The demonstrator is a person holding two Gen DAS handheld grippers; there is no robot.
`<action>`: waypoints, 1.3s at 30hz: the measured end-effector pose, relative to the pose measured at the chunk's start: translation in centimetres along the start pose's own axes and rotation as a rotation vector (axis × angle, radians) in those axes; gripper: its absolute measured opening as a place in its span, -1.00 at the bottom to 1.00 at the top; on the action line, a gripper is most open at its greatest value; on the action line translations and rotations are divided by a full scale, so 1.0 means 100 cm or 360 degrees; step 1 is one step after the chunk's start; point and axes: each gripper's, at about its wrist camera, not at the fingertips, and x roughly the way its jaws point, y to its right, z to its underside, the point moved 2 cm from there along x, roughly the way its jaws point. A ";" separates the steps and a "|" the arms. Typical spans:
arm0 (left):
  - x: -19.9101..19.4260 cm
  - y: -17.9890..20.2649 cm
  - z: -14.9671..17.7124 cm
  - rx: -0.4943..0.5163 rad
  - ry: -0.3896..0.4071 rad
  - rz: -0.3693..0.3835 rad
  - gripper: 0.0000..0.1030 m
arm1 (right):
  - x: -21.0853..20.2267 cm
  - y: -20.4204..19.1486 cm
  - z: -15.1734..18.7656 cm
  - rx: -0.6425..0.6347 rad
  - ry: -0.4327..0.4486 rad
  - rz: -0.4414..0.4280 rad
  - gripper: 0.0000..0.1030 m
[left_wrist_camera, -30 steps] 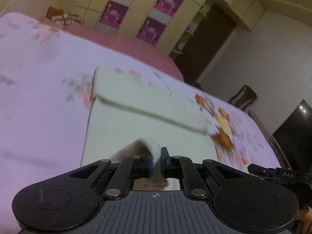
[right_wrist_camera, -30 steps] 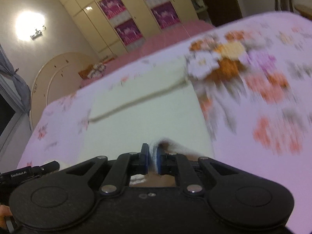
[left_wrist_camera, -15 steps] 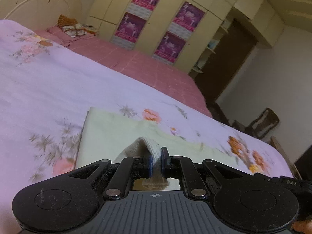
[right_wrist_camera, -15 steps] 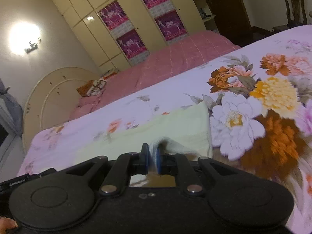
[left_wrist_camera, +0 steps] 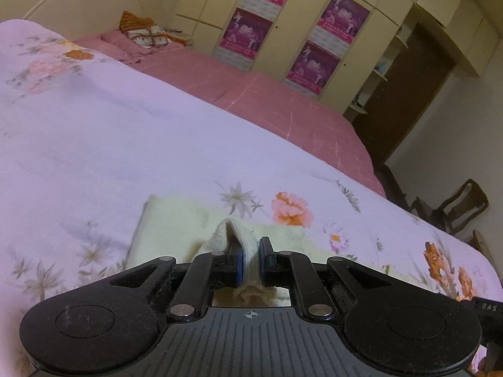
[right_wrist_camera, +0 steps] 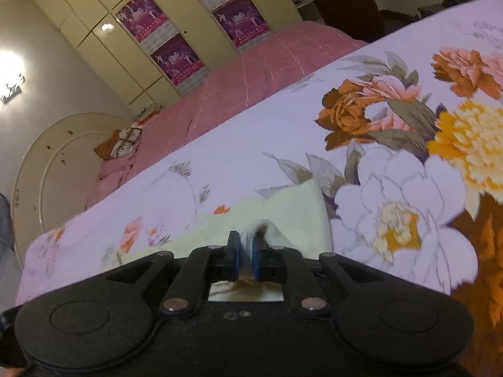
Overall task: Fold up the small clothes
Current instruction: 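Grasp the hem with both grippers and lift it toward the collar, then lay the hem over the collar and open both grippers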
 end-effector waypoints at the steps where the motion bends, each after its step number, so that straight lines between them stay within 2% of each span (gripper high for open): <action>1: 0.001 0.000 -0.002 -0.0008 -0.0024 0.0004 -0.06 | -0.001 0.000 -0.001 0.0009 0.0015 -0.0006 -0.73; 2: -0.001 -0.001 -0.004 -0.0008 -0.0034 -0.0004 0.82 | -0.003 0.001 -0.003 0.0020 0.0035 -0.0010 -0.65; 3: -0.008 -0.001 -0.003 0.0013 0.0000 -0.0032 1.00 | -0.004 0.002 -0.005 0.0030 0.0048 -0.0004 -0.47; 4: -0.016 0.000 -0.003 0.0064 0.0082 -0.0058 0.99 | -0.006 0.003 -0.006 0.0027 0.0047 0.0001 -0.42; 5: -0.022 0.001 -0.004 0.0148 0.0116 -0.0030 0.99 | -0.008 0.002 -0.007 0.0010 0.0045 0.0001 -0.31; 9: -0.024 -0.003 0.001 0.0339 0.0053 -0.0070 0.93 | -0.017 0.000 -0.010 -0.0146 0.0088 0.0096 -0.25; 10: -0.022 -0.005 0.004 0.0365 0.0036 -0.0095 0.74 | -0.020 0.001 -0.010 -0.0173 0.0109 0.0115 -0.21; 11: -0.017 -0.008 0.006 0.0371 -0.0003 -0.0110 0.62 | -0.022 0.000 -0.010 -0.0213 0.0122 0.0139 -0.09; 12: -0.014 -0.011 0.008 0.0355 -0.0027 -0.0112 0.59 | -0.020 0.000 -0.009 -0.0258 0.0114 0.0163 0.04; 14: -0.009 -0.011 0.010 0.0348 -0.0015 -0.0146 0.57 | -0.012 -0.004 -0.004 -0.0363 0.0065 0.0207 0.07; 15: -0.006 -0.010 0.011 0.0361 -0.0009 -0.0169 0.54 | -0.008 -0.007 0.000 -0.0413 0.0036 0.0218 0.05; 17: 0.002 -0.011 0.013 0.0376 -0.0006 -0.0252 0.11 | 0.001 -0.013 0.006 -0.0516 0.0027 0.0286 0.00; 19: 0.005 -0.027 0.012 0.0295 0.0001 -0.0287 0.09 | 0.009 -0.014 0.008 -0.0556 0.0016 0.0318 -0.28; 20: 0.006 -0.033 0.012 0.0250 0.0019 -0.0299 0.09 | 0.014 -0.013 0.008 -0.0550 -0.0005 0.0314 -0.63; 21: 0.007 -0.036 0.011 0.0236 0.0032 -0.0302 0.09 | 0.015 -0.012 0.007 -0.0553 0.0007 0.0335 -0.75; 23: 0.003 -0.034 0.013 0.0261 0.0045 -0.0316 0.09 | 0.017 -0.007 0.006 -0.0576 0.0052 0.0433 -0.75; 25: -0.009 -0.033 0.011 0.0201 0.0092 -0.0275 0.09 | 0.014 -0.005 0.003 -0.0528 0.0050 0.0418 -0.74; 26: -0.018 -0.030 0.011 0.0187 0.0138 -0.0249 0.10 | 0.010 -0.008 0.003 -0.0534 0.0067 0.0411 -0.61; 27: -0.027 -0.027 0.010 0.0199 0.0182 -0.0223 0.10 | 0.003 -0.012 0.003 -0.0557 0.0098 0.0410 -0.50; 29: -0.044 -0.011 0.015 0.0289 0.0219 -0.0135 0.10 | -0.012 -0.024 0.004 -0.0589 0.0144 0.0329 -0.48; 31: -0.048 0.004 0.022 0.0361 0.0194 -0.0065 0.10 | -0.023 -0.038 0.010 -0.0611 0.0150 0.0228 -0.42; 34: -0.042 0.022 0.041 0.0426 0.0088 0.0011 0.10 | -0.027 -0.066 0.033 -0.0709 0.0100 0.0122 -0.40; 36: -0.034 0.025 0.054 0.0459 0.0037 -0.0009 0.10 | -0.024 -0.079 0.050 -0.0745 0.0044 0.0070 -0.40; 39: -0.024 0.015 0.066 0.0526 -0.0007 -0.0095 0.10 | -0.015 -0.091 0.073 -0.0870 -0.0019 0.0104 -0.40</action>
